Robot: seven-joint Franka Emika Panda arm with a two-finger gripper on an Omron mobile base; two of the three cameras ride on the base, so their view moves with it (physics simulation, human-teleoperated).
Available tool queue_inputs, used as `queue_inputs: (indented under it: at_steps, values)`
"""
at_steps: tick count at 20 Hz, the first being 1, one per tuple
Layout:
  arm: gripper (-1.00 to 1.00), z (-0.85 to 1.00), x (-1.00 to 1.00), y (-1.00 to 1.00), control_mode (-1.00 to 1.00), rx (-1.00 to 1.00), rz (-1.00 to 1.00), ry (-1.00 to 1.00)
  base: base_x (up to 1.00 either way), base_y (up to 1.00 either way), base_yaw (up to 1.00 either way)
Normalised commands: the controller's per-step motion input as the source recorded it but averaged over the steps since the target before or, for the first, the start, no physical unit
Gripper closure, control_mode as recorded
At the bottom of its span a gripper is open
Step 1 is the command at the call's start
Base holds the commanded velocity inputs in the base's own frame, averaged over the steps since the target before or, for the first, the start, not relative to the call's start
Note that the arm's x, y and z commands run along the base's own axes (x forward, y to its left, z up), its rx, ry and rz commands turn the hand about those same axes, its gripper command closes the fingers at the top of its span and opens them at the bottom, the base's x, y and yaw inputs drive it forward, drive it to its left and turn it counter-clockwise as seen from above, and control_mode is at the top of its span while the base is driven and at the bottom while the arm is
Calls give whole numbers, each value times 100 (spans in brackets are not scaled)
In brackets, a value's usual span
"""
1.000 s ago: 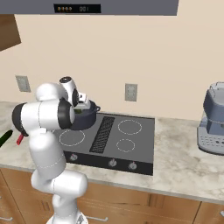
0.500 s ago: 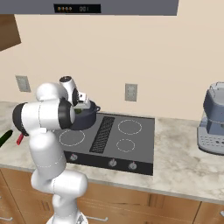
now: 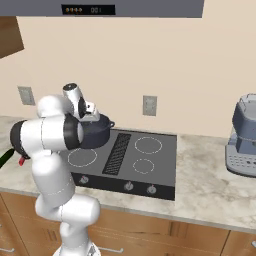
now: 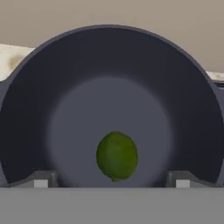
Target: Put the lime and cucumber in the pot. Retrieve the spatula and lightly stir the vegetables in the pot.
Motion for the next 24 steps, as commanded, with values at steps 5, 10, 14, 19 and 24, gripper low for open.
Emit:
queue_inputs:
  at_steps: [5,10,14,19,24]
  values:
    - [-100,26,-100,8,-100,3,3,-16,0,0,0]
    - [-100,29,-100,36,-100,0,19,-20,0,0,0]
    - [-100,11,-100,90,-100,0,30,-2,0,0,0]
    - [-100,2,-81,100,-100,-3,35,9,0,0,0]
    - [-100,0,-47,100,-100,-9,6,25,0,0,0]
